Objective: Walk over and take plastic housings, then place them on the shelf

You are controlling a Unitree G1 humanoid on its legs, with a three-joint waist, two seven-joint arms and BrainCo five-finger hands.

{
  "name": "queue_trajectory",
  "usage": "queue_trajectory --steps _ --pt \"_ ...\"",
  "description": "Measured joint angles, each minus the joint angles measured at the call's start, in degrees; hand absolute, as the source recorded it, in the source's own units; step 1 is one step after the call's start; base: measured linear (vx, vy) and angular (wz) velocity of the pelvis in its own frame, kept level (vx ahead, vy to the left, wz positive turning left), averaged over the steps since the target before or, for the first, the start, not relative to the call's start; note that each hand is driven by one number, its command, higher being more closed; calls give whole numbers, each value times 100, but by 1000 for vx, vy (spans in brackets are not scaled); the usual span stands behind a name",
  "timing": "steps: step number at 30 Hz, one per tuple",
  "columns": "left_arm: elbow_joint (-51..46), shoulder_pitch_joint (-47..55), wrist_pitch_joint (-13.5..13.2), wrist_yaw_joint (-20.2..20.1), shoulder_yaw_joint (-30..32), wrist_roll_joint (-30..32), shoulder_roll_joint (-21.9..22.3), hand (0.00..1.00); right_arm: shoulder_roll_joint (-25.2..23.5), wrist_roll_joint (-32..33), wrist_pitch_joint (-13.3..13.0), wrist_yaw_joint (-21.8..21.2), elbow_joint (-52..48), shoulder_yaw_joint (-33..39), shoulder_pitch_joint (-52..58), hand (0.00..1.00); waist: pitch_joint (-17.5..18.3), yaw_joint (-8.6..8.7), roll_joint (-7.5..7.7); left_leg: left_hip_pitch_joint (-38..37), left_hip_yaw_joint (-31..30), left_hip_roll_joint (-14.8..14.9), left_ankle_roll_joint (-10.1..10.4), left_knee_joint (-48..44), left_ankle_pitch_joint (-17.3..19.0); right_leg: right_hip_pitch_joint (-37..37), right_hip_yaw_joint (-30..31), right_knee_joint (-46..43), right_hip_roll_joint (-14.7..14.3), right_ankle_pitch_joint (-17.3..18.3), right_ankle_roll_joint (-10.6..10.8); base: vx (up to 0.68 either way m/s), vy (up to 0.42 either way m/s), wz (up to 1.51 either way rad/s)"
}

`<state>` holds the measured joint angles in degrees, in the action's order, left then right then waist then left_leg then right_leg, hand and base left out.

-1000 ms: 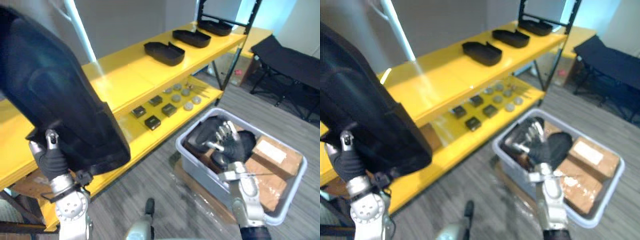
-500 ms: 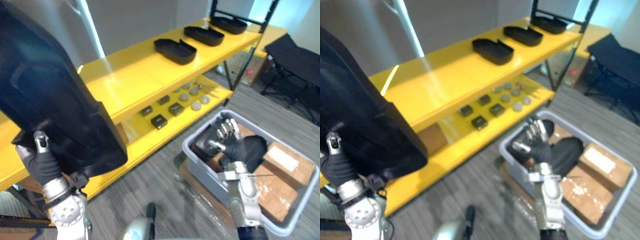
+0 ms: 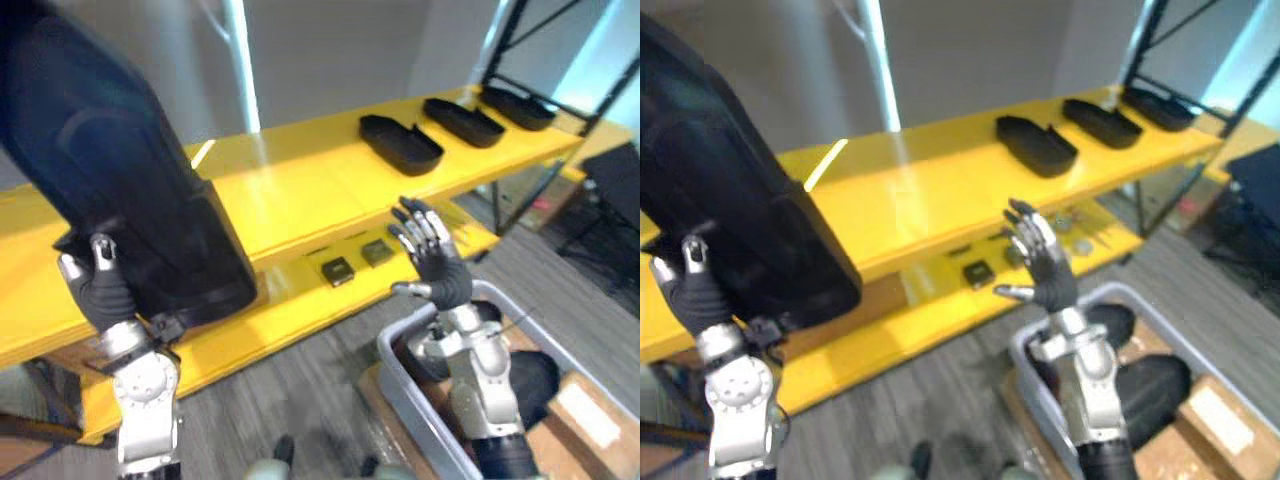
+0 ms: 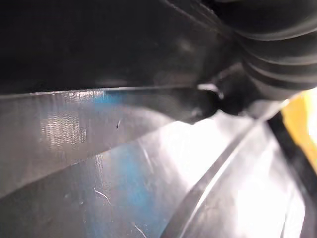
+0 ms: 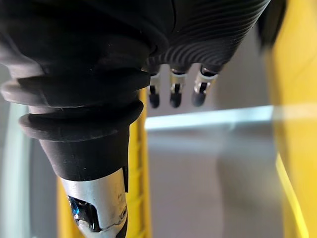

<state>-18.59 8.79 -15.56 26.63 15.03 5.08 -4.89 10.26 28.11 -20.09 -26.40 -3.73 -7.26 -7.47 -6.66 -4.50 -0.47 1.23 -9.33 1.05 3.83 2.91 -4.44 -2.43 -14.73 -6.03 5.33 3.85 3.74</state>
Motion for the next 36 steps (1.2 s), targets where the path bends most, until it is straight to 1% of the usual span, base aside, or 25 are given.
queue_trajectory --steps 1,2,3,4,6,7,8,9,11,13,17,18,21,23,24,25,26,28,30,32,34,36 --pt "-83 49 51 -12 -7 9 82 100 12 66 44 -17 40 -150 -161 0 34 -33 -55 8 73 60 26 51 -20 -119 -217 89 -44 -9 -14 249 -206 65" --pt "-125 41 62 -36 -23 20 131 100 19 67 47 -9 43 -188 -202 0 45 -25 -72 50 191 86 25 48 -20 -189 -370 127 -52 -8 -15 210 -161 98" --pt "-213 20 60 -109 -69 34 197 100 6 61 51 28 35 -212 -226 0 81 -11 -97 105 643 144 16 2 -21 -297 -695 151 -56 -6 -18 172 -103 114" --pt "-286 17 55 -195 -99 37 210 100 0 55 63 50 35 -242 -221 0 87 -9 -100 140 955 164 -13 -53 -37 -408 -925 150 -49 2 -27 108 -48 108" --pt "-376 15 50 -329 -120 37 206 100 -20 32 64 189 25 -276 -223 0 95 -60 -81 107 928 103 -72 -14 -83 -525 -1105 147 -25 9 -30 123 8 77" --pt "-401 17 43 -402 -134 38 193 100 -71 25 67 290 25 -274 -218 0 113 -125 -32 72 817 51 -101 62 -116 -564 -1149 139 4 41 -50 146 25 63" --pt "-402 16 43 -444 -132 40 181 100 -131 22 67 344 25 -272 -219 0 142 -126 17 87 775 1 -111 77 -135 -568 -1188 115 49 96 -56 105 24 51" --pt "-400 29 45 -481 -129 51 173 100 -236 21 65 421 25 -262 -217 0 185 -140 100 78 699 -87 -117 113 -142 -580 -1205 53 135 197 -57 66 17 40" --pt "-401 31 45 -524 -132 58 153 100 -274 12 26 502 25 -231 -195 0 224 -137 162 58 655 -173 -127 144 -153 -610 -1205 -3 207 259 -51 39 15 28" --pt "-399 38 63 -545 -127 59 81 100 -296 15 2 540 25 -162 -142 0 228 -123 170 4 653 -219 -127 159 -153 -676 -1203 -8 244 262 -55 -14 9 8" --pt "-399 88 77 -540 -118 161 74 100 -340 -35 -90 652 30 -136 85 0 227 -92 167 -34 692 -264 -137 208 -152 -729 -1175 -7 296 287 -94 -85 -2 -3" --pt "-399 180 77 -520 -110 159 89 100 -367 -82 -95 647 35 -160 150 0 227 -88 167 -31 724 -260 -177 210 -121 -730 -1149 12 288 295 -102 -145 -10 -11" --pt "-398 514 72 -489 9 148 147 100 -436 -136 -53 635 124 -304 201 0 228 -100 169 -10 869 -249 -196 210 -68 -722 -984 173 232 303 -95 -101 -17 -19" --pt "-401 594 45 -494 31 127 242 100 -431 -207 33 630 333 -305 222 0 228 -107 169 -14 1004 -203 -196 208 -69 -694 -887 196 204 320 -86 -89 -23 -11" --pt "-401 627 -50 -519 36 27 329 100 -429 -202 78 641 445 -291 226 0 228 -99 169 -8 1035 -174 -197 208 -69 -667 -871 189 194 323 -91 -79 -20 -7" --pt "-404 633 -151 -539 6 -31 358 100 -413 -202 130 645 454 -272 242 0 229 -77 170 12 1196 -114 -198 208 -70 -643 -878 190 200 304 -58 -79 -26 -4" --pt "-411 628 -197 -542 -1 -31 359 100 -404 -202 147 651 454 -255 246 0 229 -56 169 23 1301 -79 -204 208 -74 -635 -885 190 192 285 -28 -69 -30 5" --pt "-506 559 -332 -550 -71 -29 355 100 -397 -197 159 692 449 -69 291 0 244 114 146 78 1481 -22 -223 209 -150 -614 -985 195 181 265 6 -36 -36 17" --pt "-514 353 -328 -549 -211 -6 341 100 -397 -188 156 824 449 145 413 0 250 208 118 80 1519 -22 -237 210 -262 -644 -1049 173 200 259 16 7 -4 15" --pt "-514 193 -324 -560 -242 -7 335 100 -420 -180 139 907 449 303 532 0 258 223 101 53 1588 -43 -230 210 -270 -645 -1019 136 242 257 18 7 13 -8" --pt "-514 119 -307 -607 -241 10 311 100 -469 -178 67 966 449 433 618 0 255 254 93 -24 1662 -73 -240 214 -265 -651 -929 104 293 251 28 22 35 -21" --pt "-513 137 -268 -704 -230 39 308 100 -547 -196 27 1174 449 488 675 0 250 279 85 -147 1840 -93 -282 216 -233 -645 -745 40 353 252 28 15 49 -34"
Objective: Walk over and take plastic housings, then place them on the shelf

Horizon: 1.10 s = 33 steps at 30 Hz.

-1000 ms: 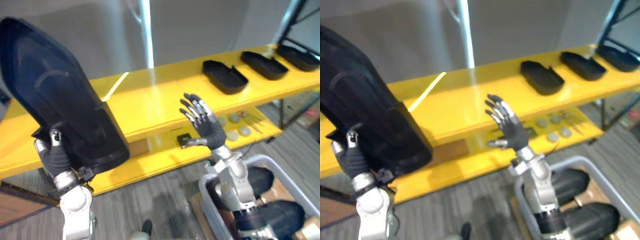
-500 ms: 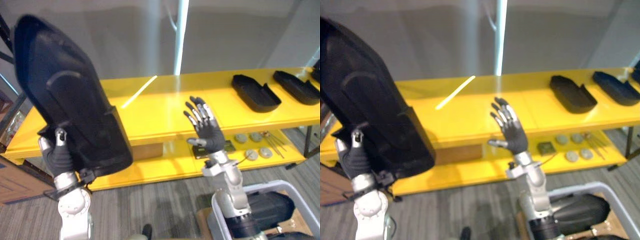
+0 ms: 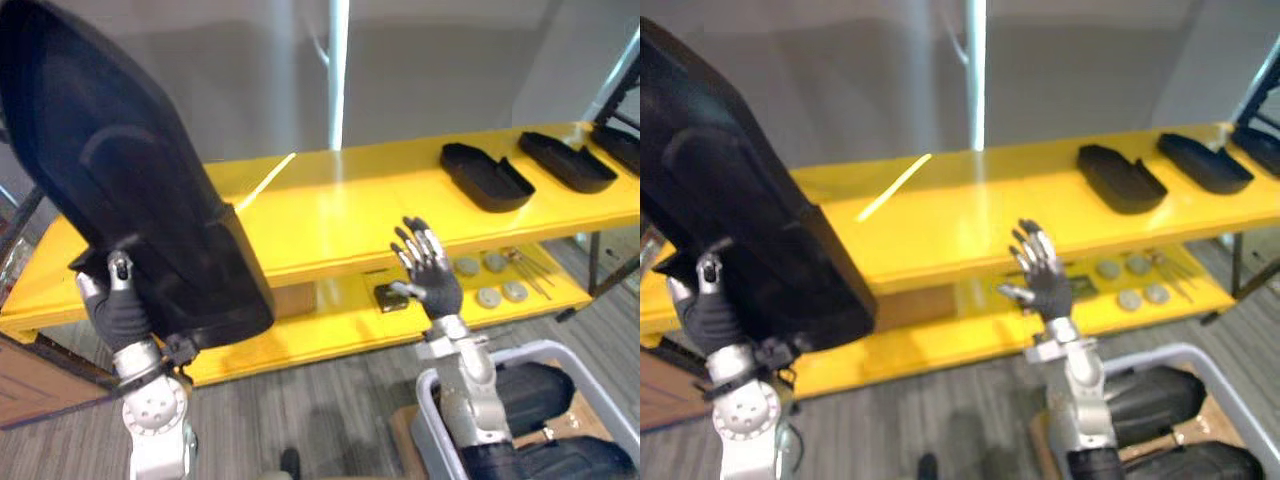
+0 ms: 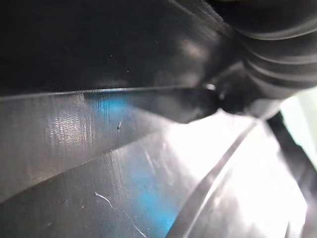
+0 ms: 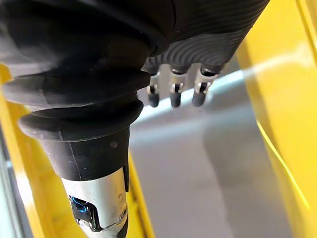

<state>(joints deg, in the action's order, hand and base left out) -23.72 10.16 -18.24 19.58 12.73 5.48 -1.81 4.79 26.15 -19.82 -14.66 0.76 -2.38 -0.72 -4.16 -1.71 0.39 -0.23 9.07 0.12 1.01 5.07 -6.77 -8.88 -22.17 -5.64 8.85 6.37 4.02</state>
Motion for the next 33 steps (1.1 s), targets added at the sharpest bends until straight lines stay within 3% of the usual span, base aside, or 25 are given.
queue_trajectory --steps 2,5,8,11,13,16,22,28,30,33 --pt "0 -2 0 -16 0 -1 -1 100 -34 -5 -5 130 -2 11 19 0 -8 32 -13 1 76 -2 -14 1 16 83 59 -55 18 7 -11 -31 41 -25" --pt "11 -4 13 -112 -3 -8 -9 100 -85 -13 -2 272 -54 242 220 0 -152 114 -58 -11 136 -42 -43 0 72 435 237 -717 173 256 -206 -53 46 -20" --pt "24 8 72 -139 -5 -26 -33 100 -183 -31 13 343 -73 464 501 0 -362 182 -16 -192 261 -59 -76 0 93 512 497 -1097 215 286 -211 -66 35 -25" --pt "34 -18 134 -82 -62 -64 -257 100 -300 -28 15 240 -370 591 601 0 -515 280 71 -76 265 -33 -76 2 96 511 581 -813 119 263 -176 -91 15 -13" --pt "78 -37 206 -14 -165 -48 -262 100 -283 -16 12 60 -662 723 645 0 -577 285 0 40 250 55 -73 4 94 464 770 -324 -133 219 -108 -75 -23 4" --pt "173 -48 226 44 -223 -42 -215 100 -256 2 4 -68 -704 893 679 0 -605 274 -36 33 249 101 -33 6 62 302 774 -17 -233 112 -50 -16 -14 16" --pt "169 -46 225 30 -279 13 -210 100 -253 1 4 -122 -714 1077 702 0 -586 265 -26 224 211 114 -1 6 -115 288 648 147 -234 -176 69 92 -13 14" --pt "169 -34 385 -23 -403 182 -215 100 -253 1 -6 97 -746 1079 716 0 -577 275 -16 221 264 98 -39 -39 -80 283 691 129 -209 -167 44 77 -1 2" --pt "355 -5 411 46 -444 210 -221 100 -250 0 -6 92 -746 1062 779 0 -600 244 -32 678 380 267 -43 -1330 643 269 875 75 -253 -55 -24 15 -6 -31" --pt "753 42 467 176 -355 205 -228 100 -246 5 -12 64 -744 1063 986 0 -676 253 -234 955 393 707 25 -2809 1303 70 1161 -102 -429 217 -58 -38 3 -44"
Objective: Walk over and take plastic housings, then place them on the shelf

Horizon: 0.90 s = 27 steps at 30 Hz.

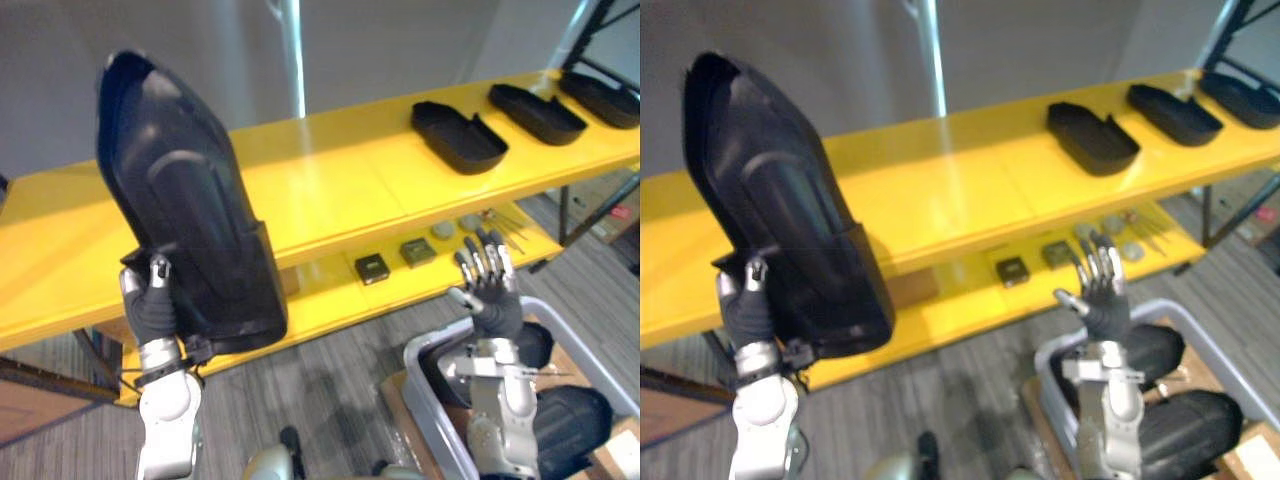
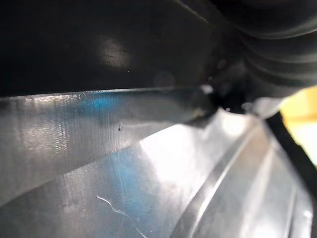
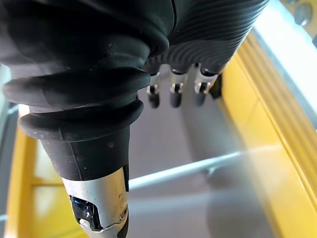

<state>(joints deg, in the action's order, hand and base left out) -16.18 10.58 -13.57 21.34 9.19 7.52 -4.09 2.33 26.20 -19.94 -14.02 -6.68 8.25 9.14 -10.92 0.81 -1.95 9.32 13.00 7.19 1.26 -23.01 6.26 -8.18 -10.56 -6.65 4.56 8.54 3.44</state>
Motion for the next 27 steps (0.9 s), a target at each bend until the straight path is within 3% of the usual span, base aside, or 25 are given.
queue_trajectory --steps 2,4,5,6,11,14,20,21,24,27 --pt "181 16 28 0 125 -29 7 100 18 -8 -44 -17 -1 38 137 0 15 4 17 -13 -31 30 3 -98 0 4 175 -100 3 55 -47 -65 15 -37" --pt "190 13 24 -32 171 -64 8 100 44 -15 -238 2 -2 233 154 0 -10 33 59 -86 -336 -121 89 162 -67 66 432 -110 81 60 -56 -14 7 -32" --pt "190 15 23 -38 172 -64 8 100 67 -17 -278 21 -2 281 151 0 -2 32 44 -146 -420 -148 81 271 -58 80 497 -127 106 61 -53 2 72 -49" --pt "190 27 14 -48 174 -89 8 100 157 -24 -369 41 -1 320 150 0 72 -3 -80 -315 -583 -206 177 618 -20 203 651 -262 145 111 29 28 130 -53" --pt "149 -62 20 -190 166 -94 -15 100 212 -226 -403 367 -204 323 60 0 168 31 127 -683 -208 -542 45 1225 -225 325 904 -319 451 21 263 80 112 -28" --pt "135 -91 188 -275 164 -84 -20 100 114 -224 -429 585 -215 373 71 0 329 146 281 -975 -120 -677 57 1916 -510 325 915 -119 530 -47 302 54 4 -11" --pt "-70 -629 715 -483 64 -25 -287 100 -72 -538 -360 996 -309 240 207 0 365 333 279 -1028 39 -629 92 2215 -593 323 963 301 429 -333 268 46 -1 -15" --pt "-30 -901 958 -480 39 -28 -460 100 -72 -701 -264 1048 -309 191 314 0 386 362 254 -1042 132 -602 100 2276 -611 380 989 326 403 -394 259 31 6 -24" --pt "338 -1488 1361 -459 -45 -196 -743 100 -75 -906 -107 1108 -309 146 537 0 410 440 214 -1089 273 -557 100 2330 -612 412 1069 392 356 -538 252 27 9 -31" --pt "1355 -2184 1893 -361 -44 -487 -1175 100 -72 -901 -87 1131 -314 130 779 0 432 621 219 -1268 527 -540 100 2463 -612 426 1222 395 328 -588 274 -15 10 -41"
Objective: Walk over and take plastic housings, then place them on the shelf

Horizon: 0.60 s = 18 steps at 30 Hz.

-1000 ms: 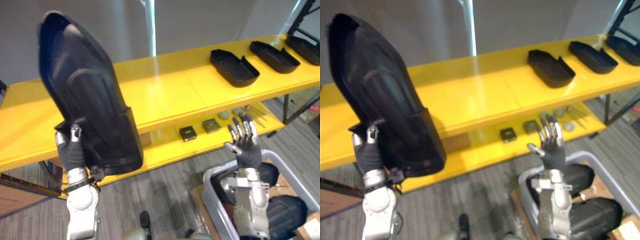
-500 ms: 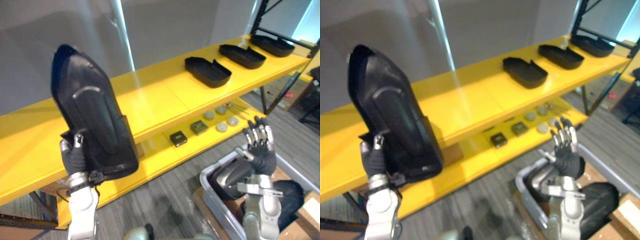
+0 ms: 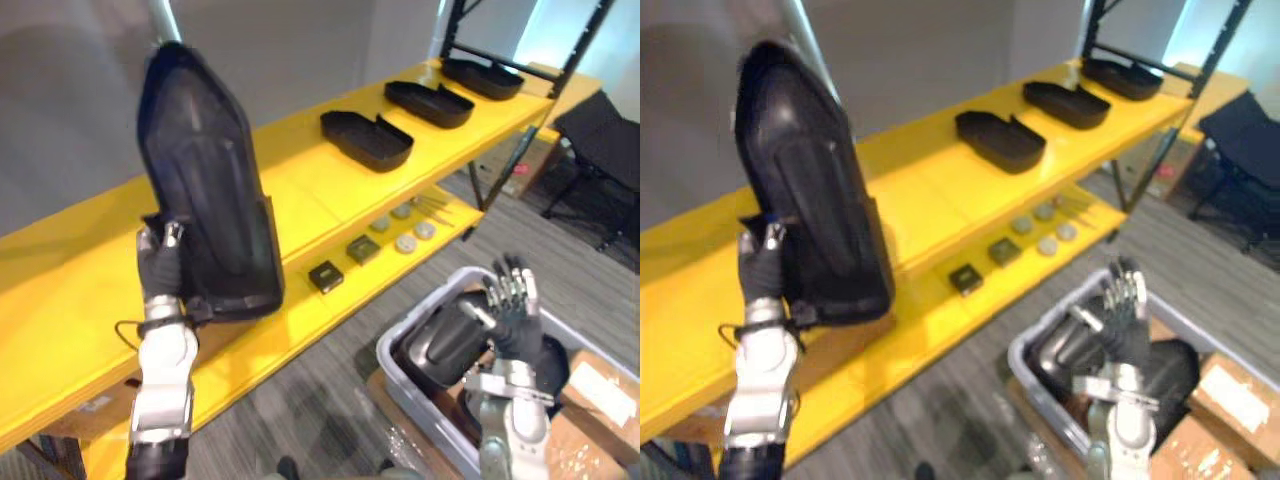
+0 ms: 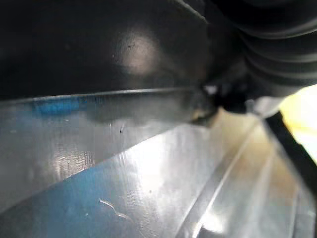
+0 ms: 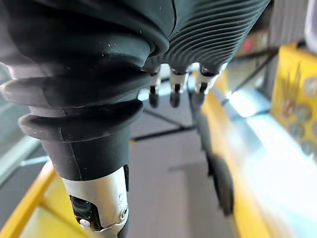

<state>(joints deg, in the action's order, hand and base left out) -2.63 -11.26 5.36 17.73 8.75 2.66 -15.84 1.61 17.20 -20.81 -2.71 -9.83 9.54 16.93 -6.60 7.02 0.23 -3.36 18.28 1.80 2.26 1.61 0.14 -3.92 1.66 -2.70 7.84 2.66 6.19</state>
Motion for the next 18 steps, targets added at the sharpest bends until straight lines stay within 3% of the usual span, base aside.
queue_trajectory --steps 4,7,12,18 --pt "1961 -1076 485 249 37 -519 -728 100 3 31 141 -87 -34 4 374 0 0 334 -2 -16 379 33 1 40 0 211 340 7 -45 -65 15 -64 6 -47" --pt "2867 -1720 668 376 42 -831 -1094 100 39 22 283 -191 -30 -7 601 0 -2 527 -9 -26 499 51 43 157 -32 336 472 21 -79 -66 15 -64 -23 -33" --pt "4314 -3097 1420 453 22 -1427 -1765 100 252 6 379 -215 257 -46 695 0 -22 830 -76 -40 740 107 85 275 -129 513 691 -8 -152 -90 8 -7 -23 -22" --pt "4984 -3561 1957 643 22 -1621 -1877 100 283 6 456 -188 412 -373 715 0 -66 962 -145 52 782 136 86 269 -128 678 796 -88 -195 -86 2 11 -20 -5"
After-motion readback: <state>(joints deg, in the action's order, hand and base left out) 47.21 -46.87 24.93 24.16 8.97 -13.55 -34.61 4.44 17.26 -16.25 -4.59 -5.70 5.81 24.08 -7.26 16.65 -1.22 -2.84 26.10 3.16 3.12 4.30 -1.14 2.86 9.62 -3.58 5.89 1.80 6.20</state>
